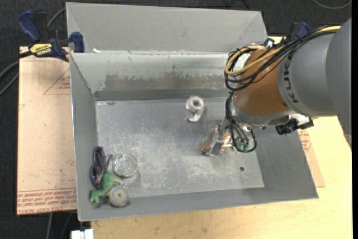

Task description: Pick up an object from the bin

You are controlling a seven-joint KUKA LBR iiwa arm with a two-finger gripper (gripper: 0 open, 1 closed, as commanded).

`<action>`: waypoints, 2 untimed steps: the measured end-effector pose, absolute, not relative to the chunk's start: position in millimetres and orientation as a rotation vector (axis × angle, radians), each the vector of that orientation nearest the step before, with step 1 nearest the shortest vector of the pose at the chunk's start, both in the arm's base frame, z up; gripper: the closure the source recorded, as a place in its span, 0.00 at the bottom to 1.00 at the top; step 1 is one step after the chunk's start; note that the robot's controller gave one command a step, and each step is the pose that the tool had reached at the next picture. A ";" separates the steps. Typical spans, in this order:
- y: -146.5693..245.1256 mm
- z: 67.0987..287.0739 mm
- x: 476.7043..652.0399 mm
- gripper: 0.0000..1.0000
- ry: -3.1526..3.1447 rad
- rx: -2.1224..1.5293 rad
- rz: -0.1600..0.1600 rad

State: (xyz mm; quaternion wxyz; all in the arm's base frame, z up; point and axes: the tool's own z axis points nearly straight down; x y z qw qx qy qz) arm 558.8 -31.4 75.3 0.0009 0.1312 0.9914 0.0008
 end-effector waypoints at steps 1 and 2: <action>-31.3 75.3 558.8 1.00 3.113 0.412 0.002; -33.5 150.9 571.9 1.00 3.119 0.372 0.003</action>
Offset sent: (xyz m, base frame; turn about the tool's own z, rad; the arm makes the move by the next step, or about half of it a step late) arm 0.0150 -0.0035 0.0872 -0.0288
